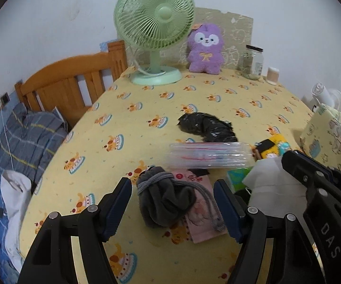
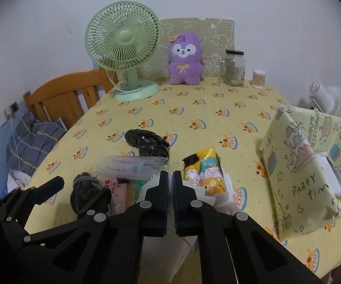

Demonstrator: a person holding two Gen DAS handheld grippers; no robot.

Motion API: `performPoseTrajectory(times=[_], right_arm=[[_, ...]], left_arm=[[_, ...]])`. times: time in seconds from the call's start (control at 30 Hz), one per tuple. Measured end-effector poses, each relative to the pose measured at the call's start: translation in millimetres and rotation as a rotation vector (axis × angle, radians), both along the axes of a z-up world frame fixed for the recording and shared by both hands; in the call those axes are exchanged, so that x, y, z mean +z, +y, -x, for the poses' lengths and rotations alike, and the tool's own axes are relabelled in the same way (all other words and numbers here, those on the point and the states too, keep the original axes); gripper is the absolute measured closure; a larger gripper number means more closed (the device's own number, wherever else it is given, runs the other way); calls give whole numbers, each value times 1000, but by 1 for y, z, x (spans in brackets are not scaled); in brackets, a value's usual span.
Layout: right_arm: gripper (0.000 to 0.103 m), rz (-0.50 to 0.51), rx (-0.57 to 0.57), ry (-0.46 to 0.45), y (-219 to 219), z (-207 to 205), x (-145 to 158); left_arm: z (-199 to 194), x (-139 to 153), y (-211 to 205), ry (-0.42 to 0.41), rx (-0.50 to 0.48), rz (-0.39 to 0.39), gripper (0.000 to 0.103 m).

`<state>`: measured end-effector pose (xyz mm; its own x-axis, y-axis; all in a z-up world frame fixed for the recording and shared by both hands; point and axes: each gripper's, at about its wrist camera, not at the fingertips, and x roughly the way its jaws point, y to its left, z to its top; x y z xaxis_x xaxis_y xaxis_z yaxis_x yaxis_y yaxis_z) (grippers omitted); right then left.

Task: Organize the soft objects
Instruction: 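Grasp the grey scrunchie bundle with the left tool while the right tool grasps the white towel, then carry the grey bundle and white towel toward the fabric storage box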

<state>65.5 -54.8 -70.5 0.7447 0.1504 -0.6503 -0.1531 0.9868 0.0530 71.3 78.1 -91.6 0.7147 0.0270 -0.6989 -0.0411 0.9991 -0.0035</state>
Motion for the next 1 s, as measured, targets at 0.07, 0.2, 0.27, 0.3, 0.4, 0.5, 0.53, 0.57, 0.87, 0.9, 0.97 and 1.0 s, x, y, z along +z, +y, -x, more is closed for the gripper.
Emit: performPoseTrajectory(times=[0.07,0.2,0.27,0.3,0.4,0.5,0.53,0.57,0.87,0.9,0.97,1.0], right_arm=[[97,3,6,12,2,-4,-4],[97,8,2,25,4,-9,-9],[97,13,2,27,6,-11,-11],[97,15,2,29,6,-11,-12],[97,19,0,30,7,-11,-13],[97,19,-2,31,7,-9,-13],[97,19,-3,29,6,-8,-13],[97,18,-4,28,5,-7,-12],[97,-4,-19,-3,-8,5,3],[97,-5,-19,-7,-9,7,5],[97,-11,-18,-17,-11,9,10],[97,-14,-19,-19,-11,10,11]], left_arm=[[-4,-5,5,16,10,17,35],[-6,-15,7,40,4,26,44],[-4,-14,6,29,3,18,49],[-4,-14,5,26,3,20,53],[-2,-13,5,18,-4,24,58],[1,-12,4,9,-2,31,62],[3,-11,4,3,0,29,62],[4,-10,2,-2,2,24,63],[16,11,-8,-52,-9,2,64],[17,13,-9,-55,-9,2,65],[19,17,-11,-62,-12,0,65],[19,19,-11,-63,-12,1,65]])
